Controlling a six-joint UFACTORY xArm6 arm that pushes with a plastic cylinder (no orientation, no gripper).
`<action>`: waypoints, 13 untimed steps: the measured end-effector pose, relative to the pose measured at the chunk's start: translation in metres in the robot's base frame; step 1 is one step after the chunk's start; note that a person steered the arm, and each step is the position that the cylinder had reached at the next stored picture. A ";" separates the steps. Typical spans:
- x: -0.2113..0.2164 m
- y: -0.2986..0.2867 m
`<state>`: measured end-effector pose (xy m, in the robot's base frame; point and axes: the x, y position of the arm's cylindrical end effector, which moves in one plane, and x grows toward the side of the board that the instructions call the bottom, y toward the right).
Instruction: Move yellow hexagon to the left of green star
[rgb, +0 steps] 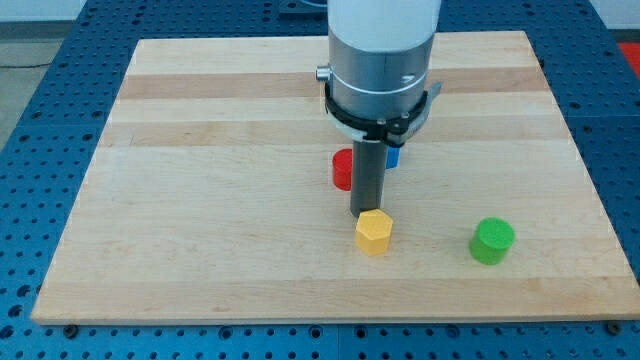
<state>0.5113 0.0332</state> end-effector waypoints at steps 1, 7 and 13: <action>0.007 0.000; 0.061 -0.028; 0.046 0.019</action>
<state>0.5578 0.0520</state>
